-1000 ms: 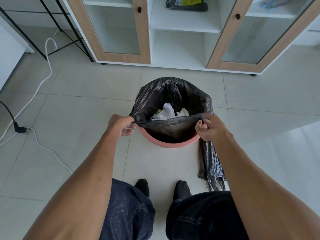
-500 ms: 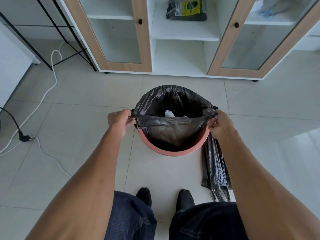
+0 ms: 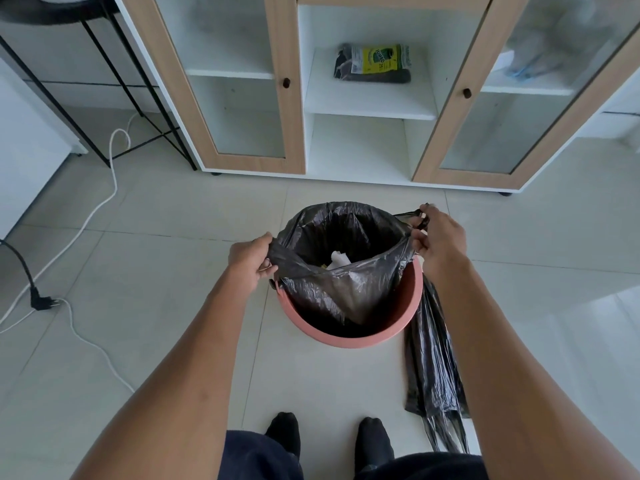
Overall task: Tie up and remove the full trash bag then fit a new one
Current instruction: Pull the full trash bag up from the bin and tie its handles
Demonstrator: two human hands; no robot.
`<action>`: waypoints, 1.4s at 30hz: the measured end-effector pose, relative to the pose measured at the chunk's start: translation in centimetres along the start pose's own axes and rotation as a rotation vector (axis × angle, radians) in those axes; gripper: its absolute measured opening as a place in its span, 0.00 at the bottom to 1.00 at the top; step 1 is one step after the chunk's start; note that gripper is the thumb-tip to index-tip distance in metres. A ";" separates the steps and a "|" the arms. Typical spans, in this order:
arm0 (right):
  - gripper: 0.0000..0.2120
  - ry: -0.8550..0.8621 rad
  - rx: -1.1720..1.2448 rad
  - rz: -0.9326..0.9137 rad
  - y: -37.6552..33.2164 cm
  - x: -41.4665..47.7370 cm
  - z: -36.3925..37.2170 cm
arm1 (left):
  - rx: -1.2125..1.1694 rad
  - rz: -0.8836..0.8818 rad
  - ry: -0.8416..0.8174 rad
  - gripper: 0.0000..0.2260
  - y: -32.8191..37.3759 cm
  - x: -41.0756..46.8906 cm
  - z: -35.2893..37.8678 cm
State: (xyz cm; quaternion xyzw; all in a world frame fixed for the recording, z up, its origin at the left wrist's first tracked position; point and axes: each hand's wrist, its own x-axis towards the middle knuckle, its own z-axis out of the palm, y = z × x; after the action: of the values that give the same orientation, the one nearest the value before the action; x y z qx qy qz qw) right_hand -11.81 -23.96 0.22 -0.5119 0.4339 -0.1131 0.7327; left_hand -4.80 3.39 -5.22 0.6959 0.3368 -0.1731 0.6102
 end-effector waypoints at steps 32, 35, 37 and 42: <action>0.23 -0.252 0.068 -0.088 -2.9 2.9 1.0 | -0.198 0.310 -0.108 0.09 5.9 -1.0 1.9; 0.15 -0.166 0.019 -0.140 -3.8 3.1 0.3 | -0.159 0.337 -0.131 0.06 6.3 -1.0 1.2; 0.09 -0.118 -0.073 -0.143 -4.0 2.6 -0.3 | 0.038 0.344 -0.177 0.10 5.8 -1.3 1.1; 0.12 -0.037 -0.343 -0.200 -3.8 0.6 -1.0 | 0.497 0.438 -0.236 0.10 4.1 -3.6 1.9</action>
State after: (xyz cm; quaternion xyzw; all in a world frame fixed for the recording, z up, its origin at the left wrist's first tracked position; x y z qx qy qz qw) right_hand -11.16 -26.69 3.03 -0.6718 0.3801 -0.1002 0.6278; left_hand -4.22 0.49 -0.24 0.8541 0.0543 -0.1941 0.4795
